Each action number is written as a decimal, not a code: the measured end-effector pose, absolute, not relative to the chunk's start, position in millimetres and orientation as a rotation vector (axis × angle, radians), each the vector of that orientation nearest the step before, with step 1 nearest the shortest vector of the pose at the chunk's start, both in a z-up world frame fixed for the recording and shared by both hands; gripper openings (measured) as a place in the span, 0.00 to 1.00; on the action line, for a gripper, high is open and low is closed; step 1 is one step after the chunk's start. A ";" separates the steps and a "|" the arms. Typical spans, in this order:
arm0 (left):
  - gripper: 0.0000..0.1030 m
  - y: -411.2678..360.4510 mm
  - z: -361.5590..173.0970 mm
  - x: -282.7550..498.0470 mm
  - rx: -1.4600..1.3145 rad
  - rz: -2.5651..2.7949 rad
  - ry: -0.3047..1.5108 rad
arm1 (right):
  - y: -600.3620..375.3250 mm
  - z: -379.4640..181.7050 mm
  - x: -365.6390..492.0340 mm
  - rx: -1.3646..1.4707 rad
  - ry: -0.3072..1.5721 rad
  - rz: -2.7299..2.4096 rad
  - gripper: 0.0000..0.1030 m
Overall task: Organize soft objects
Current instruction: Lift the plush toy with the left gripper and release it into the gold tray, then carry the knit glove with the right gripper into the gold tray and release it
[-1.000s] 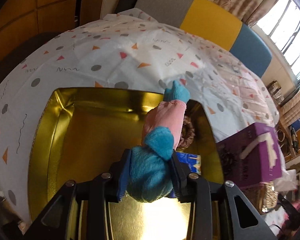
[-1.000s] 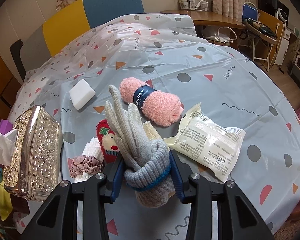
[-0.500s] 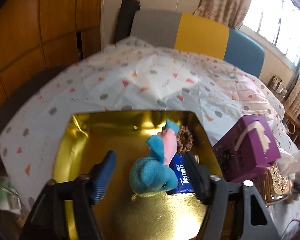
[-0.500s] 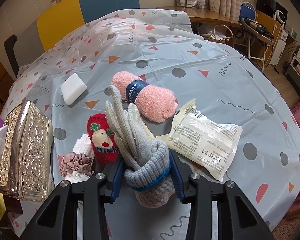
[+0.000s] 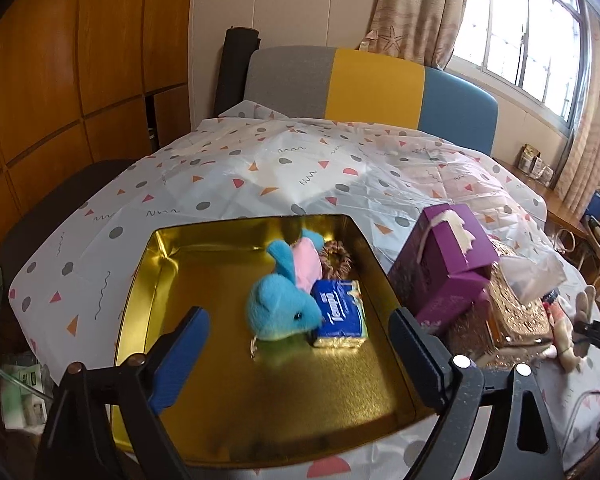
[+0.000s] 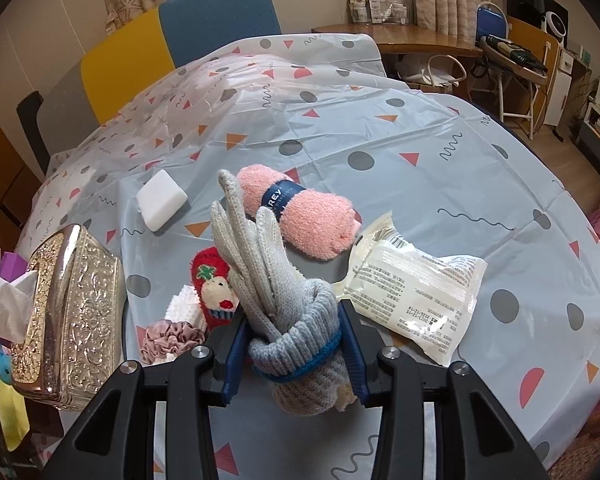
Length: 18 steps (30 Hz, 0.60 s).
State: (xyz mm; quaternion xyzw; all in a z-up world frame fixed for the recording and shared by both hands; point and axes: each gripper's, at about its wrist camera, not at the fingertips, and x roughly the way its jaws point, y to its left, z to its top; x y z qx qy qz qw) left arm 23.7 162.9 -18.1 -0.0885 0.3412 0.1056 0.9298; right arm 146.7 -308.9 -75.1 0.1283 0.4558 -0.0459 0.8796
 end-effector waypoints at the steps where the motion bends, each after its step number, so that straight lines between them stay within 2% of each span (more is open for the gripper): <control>1: 0.91 162.4 -18.4 21.6 -0.185 0.214 0.701 | -308.7 -75.5 146.8 0.266 0.951 -0.095 0.41; 10: 0.91 161.4 -24.0 10.7 -0.183 0.198 0.709 | -305.9 -68.8 144.5 0.328 0.925 -0.021 0.41; 18: 0.91 168.6 -29.7 9.2 -0.196 0.201 0.721 | -252.9 -8.5 139.3 0.291 0.802 0.146 0.41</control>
